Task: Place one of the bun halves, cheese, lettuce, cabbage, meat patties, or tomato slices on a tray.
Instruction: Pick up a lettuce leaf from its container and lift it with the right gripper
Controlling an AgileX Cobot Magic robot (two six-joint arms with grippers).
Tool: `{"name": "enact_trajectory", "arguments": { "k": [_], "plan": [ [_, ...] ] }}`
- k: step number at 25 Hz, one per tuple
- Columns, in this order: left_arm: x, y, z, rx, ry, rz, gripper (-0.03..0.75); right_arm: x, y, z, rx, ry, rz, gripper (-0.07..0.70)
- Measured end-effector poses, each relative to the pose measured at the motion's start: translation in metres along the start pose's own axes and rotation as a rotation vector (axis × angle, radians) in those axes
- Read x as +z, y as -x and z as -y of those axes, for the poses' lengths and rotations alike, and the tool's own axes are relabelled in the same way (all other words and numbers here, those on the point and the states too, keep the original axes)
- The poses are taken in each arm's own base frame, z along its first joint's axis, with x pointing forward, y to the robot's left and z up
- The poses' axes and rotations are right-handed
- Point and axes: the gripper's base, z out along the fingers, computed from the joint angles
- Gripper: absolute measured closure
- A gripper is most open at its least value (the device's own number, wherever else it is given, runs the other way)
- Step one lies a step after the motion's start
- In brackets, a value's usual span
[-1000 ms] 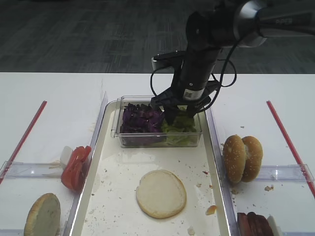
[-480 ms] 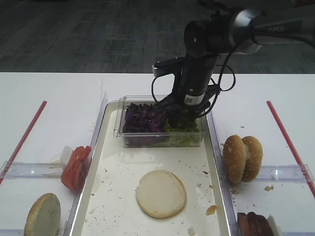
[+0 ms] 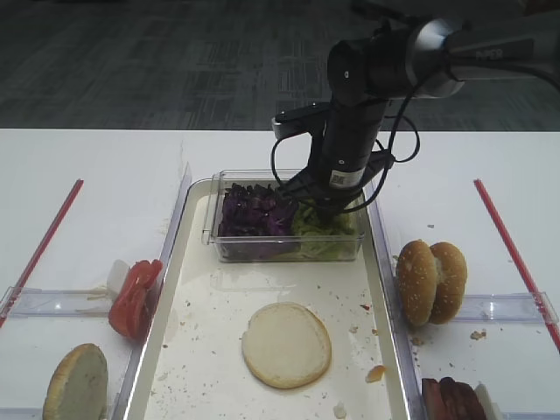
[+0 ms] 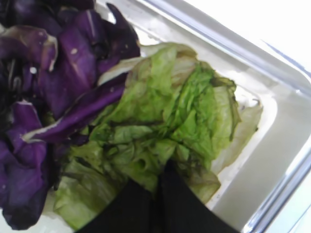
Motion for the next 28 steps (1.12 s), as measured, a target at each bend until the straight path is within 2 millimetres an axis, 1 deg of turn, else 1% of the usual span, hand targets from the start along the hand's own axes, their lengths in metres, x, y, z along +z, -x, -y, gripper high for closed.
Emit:
{"name": "enact_trajectory", "arguments": {
  "k": [4,6,12,18,28],
  "plan": [
    [0.000,0.000,0.000,0.000,0.000,0.000,0.225,-0.006,0.004,0.000,-0.002,-0.003,0.007,0.589],
    [0.000,0.000,0.000,0.000,0.000,0.000,0.225,-0.014,0.009,0.000,-0.003,-0.004,0.017,0.591],
    [0.000,0.000,0.000,0.000,0.000,0.000,0.225,-0.049,0.026,-0.001,-0.001,-0.002,0.040,0.591],
    [0.000,0.000,0.000,0.000,0.000,0.000,0.225,-0.074,0.034,-0.003,0.004,0.001,0.039,0.591],
    [0.000,0.000,0.000,0.000,0.000,0.000,0.225,-0.077,0.031,-0.001,0.018,-0.016,0.005,0.591]
  ]
}}
